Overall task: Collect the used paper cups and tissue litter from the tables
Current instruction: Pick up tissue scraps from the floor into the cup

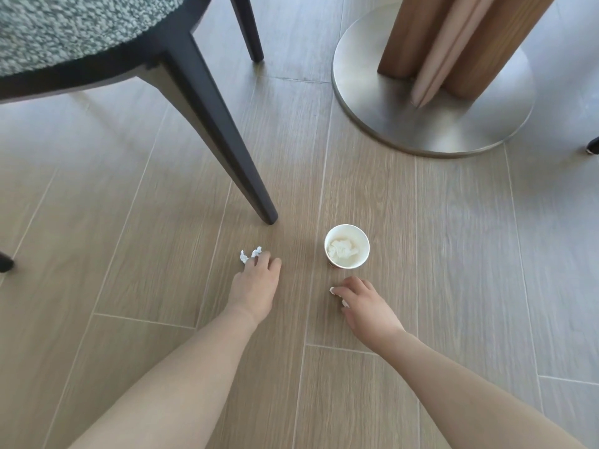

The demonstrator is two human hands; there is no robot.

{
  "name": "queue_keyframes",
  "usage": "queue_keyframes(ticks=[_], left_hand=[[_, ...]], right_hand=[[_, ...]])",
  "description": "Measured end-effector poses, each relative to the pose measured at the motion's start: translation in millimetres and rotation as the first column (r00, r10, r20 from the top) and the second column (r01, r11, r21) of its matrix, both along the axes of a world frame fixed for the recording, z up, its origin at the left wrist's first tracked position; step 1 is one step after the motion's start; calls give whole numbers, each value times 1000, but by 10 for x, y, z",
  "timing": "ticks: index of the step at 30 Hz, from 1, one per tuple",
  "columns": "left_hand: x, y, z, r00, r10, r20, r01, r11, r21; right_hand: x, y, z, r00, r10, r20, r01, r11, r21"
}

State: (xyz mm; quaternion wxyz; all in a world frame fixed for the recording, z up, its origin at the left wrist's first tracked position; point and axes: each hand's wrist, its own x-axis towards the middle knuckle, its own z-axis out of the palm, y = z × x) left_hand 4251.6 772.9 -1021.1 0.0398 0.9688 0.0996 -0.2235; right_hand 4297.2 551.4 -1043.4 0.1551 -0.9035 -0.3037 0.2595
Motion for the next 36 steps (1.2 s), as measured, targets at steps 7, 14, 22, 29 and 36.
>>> queue_keyframes(ticks=[7, 14, 22, 29, 36], left_hand=[[30, 4, -23, 991, -67, 113, 66, 998, 17], [15, 199, -21, 994, 92, 50, -87, 992, -89], [35, -35, -16, 983, 173, -63, -183, 875, -448], [104, -240, 100, 997, 78, 12, -61, 854, -517], [295, -266, 350, 943, 274, 188, -112, 793, -599]], right_hand=[[6, -3, 28, 999, -29, -20, 30, 999, 40], [31, 9, 141, 994, -84, -76, 89, 995, 54], [73, 47, 147, 991, -107, -77, 109, 994, 11], [68, -40, 109, 990, -132, -59, 133, 991, 20], [167, -229, 241, 956, -294, -8, 293, 947, 132]])
